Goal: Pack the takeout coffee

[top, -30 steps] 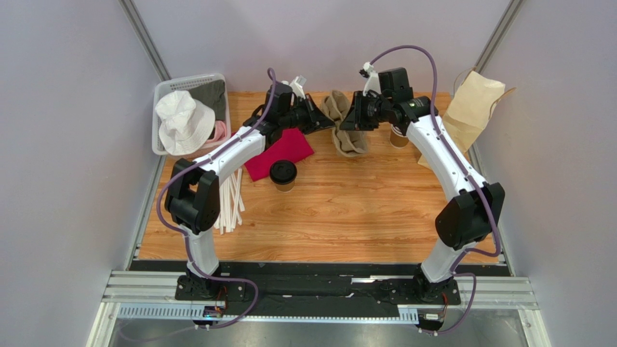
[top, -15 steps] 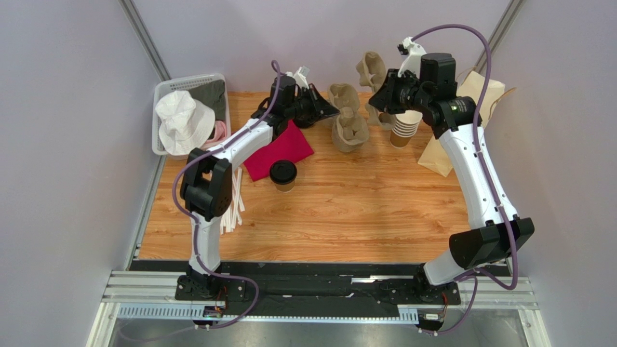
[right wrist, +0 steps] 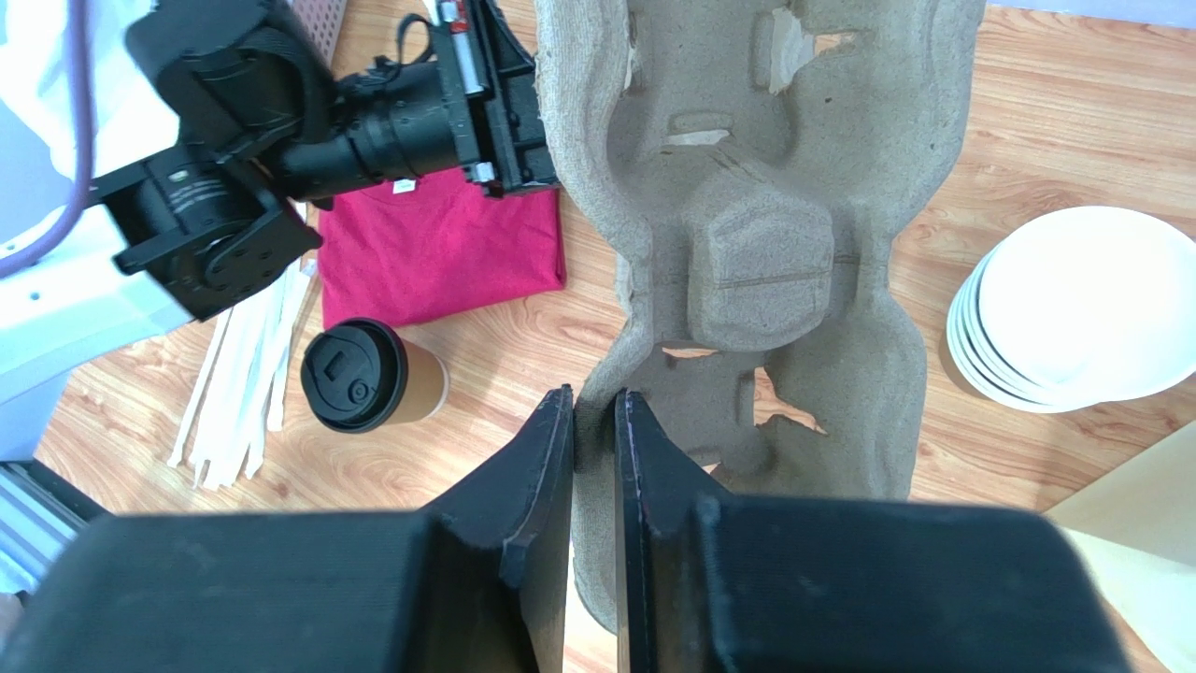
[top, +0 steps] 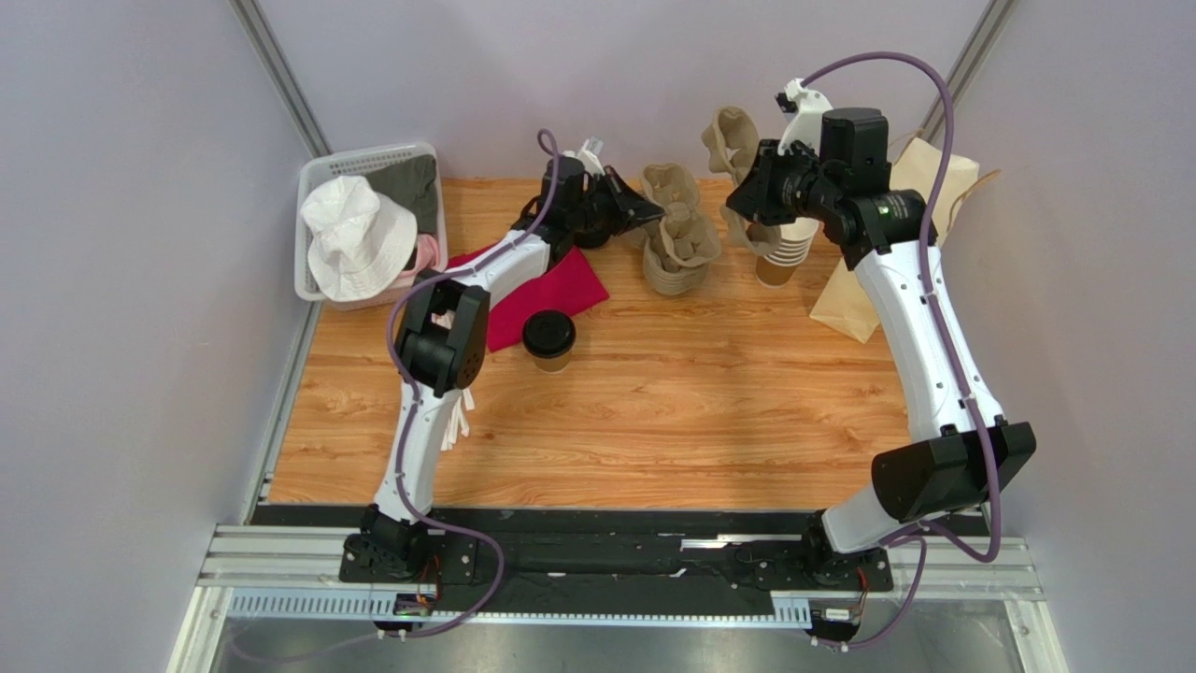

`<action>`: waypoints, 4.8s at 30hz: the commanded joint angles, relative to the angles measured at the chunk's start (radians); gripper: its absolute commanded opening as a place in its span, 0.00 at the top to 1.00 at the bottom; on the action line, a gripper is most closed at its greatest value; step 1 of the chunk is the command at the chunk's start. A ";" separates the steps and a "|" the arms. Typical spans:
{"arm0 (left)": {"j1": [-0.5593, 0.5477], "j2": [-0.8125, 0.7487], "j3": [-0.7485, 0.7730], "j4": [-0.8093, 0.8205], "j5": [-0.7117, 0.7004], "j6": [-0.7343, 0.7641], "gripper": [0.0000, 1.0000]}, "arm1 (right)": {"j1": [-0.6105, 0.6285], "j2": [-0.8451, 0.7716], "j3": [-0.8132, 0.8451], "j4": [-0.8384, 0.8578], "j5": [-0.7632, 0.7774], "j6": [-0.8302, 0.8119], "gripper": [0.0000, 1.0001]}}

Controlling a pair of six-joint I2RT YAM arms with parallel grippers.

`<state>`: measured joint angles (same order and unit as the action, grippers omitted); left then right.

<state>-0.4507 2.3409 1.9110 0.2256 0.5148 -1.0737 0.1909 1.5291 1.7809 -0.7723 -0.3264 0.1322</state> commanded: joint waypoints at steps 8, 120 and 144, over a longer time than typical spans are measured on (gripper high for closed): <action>0.024 0.031 -0.012 0.092 -0.019 -0.071 1.00 | -0.005 -0.037 -0.003 -0.007 -0.006 -0.042 1.00; 0.618 -1.350 -0.590 -1.272 0.402 1.419 0.04 | -0.412 0.206 0.161 -0.584 0.052 -1.203 0.38; 0.616 -1.313 -0.550 -1.348 0.396 1.491 0.04 | 0.000 -0.362 -0.213 -0.814 -0.034 -1.039 1.00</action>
<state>0.1707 1.0397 1.3605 -1.0821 0.9081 0.3264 0.0597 1.2320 1.6825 -1.3453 -0.3420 -1.0344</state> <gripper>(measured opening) 0.941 0.006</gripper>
